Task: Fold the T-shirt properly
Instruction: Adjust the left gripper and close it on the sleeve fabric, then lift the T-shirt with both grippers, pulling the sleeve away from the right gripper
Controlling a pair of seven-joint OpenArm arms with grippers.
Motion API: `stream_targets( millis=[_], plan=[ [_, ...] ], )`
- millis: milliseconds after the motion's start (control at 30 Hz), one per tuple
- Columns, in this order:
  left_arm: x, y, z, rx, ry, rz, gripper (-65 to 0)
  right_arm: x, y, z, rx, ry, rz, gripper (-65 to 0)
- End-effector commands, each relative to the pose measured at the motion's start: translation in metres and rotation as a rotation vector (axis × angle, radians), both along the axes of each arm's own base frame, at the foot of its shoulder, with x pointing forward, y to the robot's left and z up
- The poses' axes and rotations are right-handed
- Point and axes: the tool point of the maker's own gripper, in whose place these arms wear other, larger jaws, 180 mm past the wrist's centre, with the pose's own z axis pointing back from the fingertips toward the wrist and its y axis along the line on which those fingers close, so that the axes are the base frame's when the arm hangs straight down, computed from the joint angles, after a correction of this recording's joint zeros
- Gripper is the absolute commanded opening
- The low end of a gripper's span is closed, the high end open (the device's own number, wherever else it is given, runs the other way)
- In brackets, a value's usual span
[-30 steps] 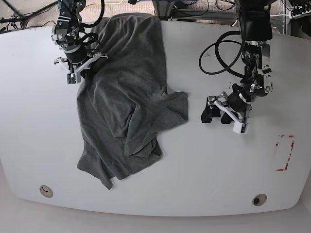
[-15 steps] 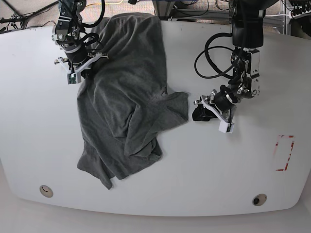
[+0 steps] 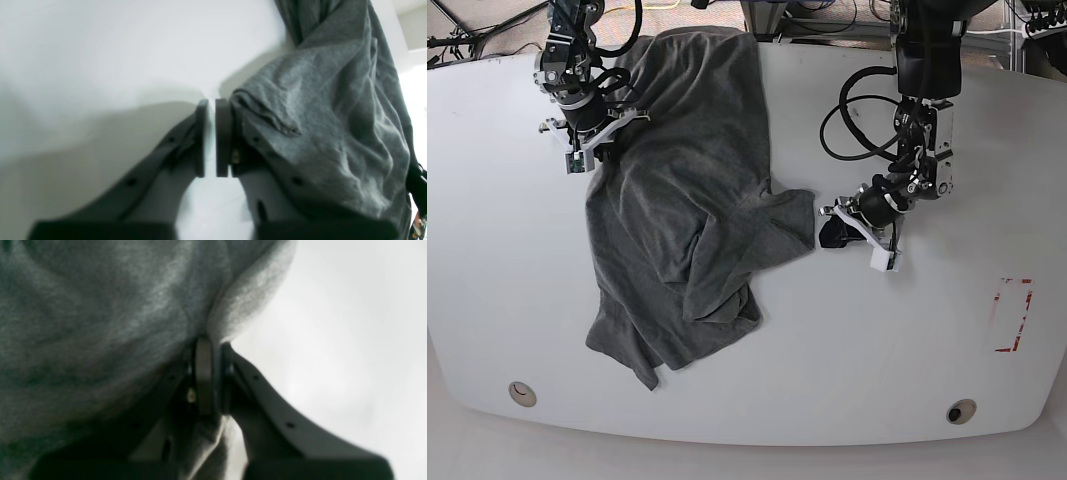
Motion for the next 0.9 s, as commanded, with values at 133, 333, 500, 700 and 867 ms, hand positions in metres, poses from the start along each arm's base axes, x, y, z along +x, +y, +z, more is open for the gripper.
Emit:
stream_targets(
  millis=[133,333,500,700,867],
  plan=[
    [0.005,-0.006,0.009,0.014,-0.022,-0.022,-34.2,0.004,0.001,0.009,-0.001,-0.030,0.009,-64.5],
    [0.005,-0.019,0.010,0.010,-0.025,-0.056,-33.0,0.005,0.001,0.012,-0.004,-0.041,0.011,-64.7],
    [0.008,-0.019,0.014,-0.001,-0.038,-0.057,-36.2,0.004,0.001,0.011,-0.003,-0.036,0.008,-64.6],
    [-0.030,-0.007,-0.021,0.025,0.068,-0.067,-36.0,-0.009,0.016,-0.004,0.028,0.020,0.012,-61.5],
    [-0.033,-0.006,-0.023,0.029,0.081,-0.075,-35.8,-0.010,0.016,-0.004,0.028,0.021,0.012,-61.5]
  ],
)
